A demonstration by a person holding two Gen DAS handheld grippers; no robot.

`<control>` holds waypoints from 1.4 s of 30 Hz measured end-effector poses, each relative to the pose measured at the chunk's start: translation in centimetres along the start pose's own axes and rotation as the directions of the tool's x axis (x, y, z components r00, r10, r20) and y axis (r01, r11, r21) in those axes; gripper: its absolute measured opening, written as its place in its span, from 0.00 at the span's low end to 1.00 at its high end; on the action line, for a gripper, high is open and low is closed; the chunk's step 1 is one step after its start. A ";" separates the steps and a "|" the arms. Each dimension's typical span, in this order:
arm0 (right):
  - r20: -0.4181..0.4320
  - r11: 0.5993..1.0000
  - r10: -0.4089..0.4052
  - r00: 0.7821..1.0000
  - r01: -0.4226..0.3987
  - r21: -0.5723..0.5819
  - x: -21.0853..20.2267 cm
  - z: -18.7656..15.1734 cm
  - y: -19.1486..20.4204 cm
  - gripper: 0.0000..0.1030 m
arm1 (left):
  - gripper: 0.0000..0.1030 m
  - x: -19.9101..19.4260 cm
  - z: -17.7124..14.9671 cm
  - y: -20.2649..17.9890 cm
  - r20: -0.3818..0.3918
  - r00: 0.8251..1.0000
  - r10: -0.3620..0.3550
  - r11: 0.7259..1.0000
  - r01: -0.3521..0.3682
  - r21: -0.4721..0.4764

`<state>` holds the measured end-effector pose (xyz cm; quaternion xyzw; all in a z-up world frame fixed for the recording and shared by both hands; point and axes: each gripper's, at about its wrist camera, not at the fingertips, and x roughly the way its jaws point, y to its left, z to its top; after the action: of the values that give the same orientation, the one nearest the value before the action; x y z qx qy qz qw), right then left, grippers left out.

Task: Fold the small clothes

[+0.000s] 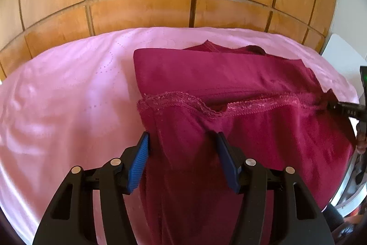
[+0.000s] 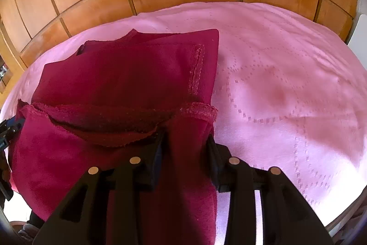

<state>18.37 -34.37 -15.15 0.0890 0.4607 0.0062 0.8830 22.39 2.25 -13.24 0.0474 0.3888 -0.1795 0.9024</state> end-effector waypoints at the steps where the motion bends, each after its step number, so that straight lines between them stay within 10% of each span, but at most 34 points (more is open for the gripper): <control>1: 0.002 1.000 0.000 1.000 0.000 0.003 0.0 -0.1 0.0 0.33 | 0.56 0.0 -0.1 0.0 0.000 1.000 0.000 1.000 0.000 0.001; 22: 0.013 0.998 -0.066 0.998 0.065 0.012 -0.4 -0.2 -0.2 0.48 | 0.37 -0.6 -0.3 0.7 0.008 1.000 0.002 1.000 -0.002 -0.022; 28: 0.067 0.979 -0.148 0.987 0.155 -0.130 -1.5 -0.4 2.3 0.11 | 0.21 -0.9 -0.2 0.8 0.020 1.000 0.005 1.000 -0.005 -0.014; 42: 0.109 0.992 -0.036 0.993 0.049 -0.116 -6.4 0.1 2.3 0.08 | 0.08 -6.9 -0.1 2.3 0.127 0.973 -0.195 0.973 0.208 -0.101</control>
<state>14.97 -32.69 -9.50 0.0267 0.4133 0.0100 0.9101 18.79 6.41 -8.50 -0.0543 0.3479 -0.2505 0.9018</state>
